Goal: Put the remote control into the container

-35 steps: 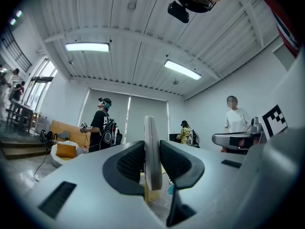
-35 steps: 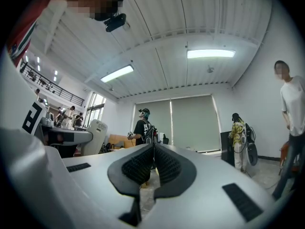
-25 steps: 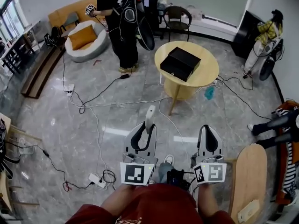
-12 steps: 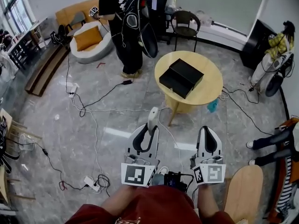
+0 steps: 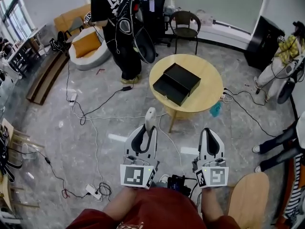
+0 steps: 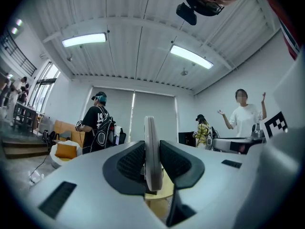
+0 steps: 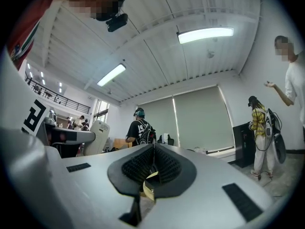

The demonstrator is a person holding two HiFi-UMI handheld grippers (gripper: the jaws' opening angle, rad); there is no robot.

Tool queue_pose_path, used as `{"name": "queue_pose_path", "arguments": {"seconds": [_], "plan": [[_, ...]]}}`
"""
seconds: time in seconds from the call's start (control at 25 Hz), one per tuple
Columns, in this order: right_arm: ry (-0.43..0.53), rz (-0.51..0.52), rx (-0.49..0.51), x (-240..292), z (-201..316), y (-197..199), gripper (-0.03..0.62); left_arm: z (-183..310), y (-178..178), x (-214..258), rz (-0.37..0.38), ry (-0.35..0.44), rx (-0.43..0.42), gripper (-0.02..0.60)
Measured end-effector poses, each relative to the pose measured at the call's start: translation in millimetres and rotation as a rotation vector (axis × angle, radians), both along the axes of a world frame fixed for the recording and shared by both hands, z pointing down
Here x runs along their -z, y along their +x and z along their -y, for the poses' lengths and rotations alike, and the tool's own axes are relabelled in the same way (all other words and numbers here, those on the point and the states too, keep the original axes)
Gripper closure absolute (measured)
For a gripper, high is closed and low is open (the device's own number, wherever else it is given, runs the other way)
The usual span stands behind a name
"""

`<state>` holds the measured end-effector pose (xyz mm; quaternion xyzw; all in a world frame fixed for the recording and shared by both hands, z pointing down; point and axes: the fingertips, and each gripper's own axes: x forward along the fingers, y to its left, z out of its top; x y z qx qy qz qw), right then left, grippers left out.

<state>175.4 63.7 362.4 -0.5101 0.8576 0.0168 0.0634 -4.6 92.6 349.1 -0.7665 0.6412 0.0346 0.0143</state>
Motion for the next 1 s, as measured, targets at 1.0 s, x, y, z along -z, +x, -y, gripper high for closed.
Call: {"name": "queue_pose_path", "arguments": {"seconds": [1.0], "plan": [[-0.005,-0.050,-0.066,-25.8,123.7,-21.0,0.568,140.0,-16.8,-32.8,0.005,-0.035,-0.064,0.474]]}}
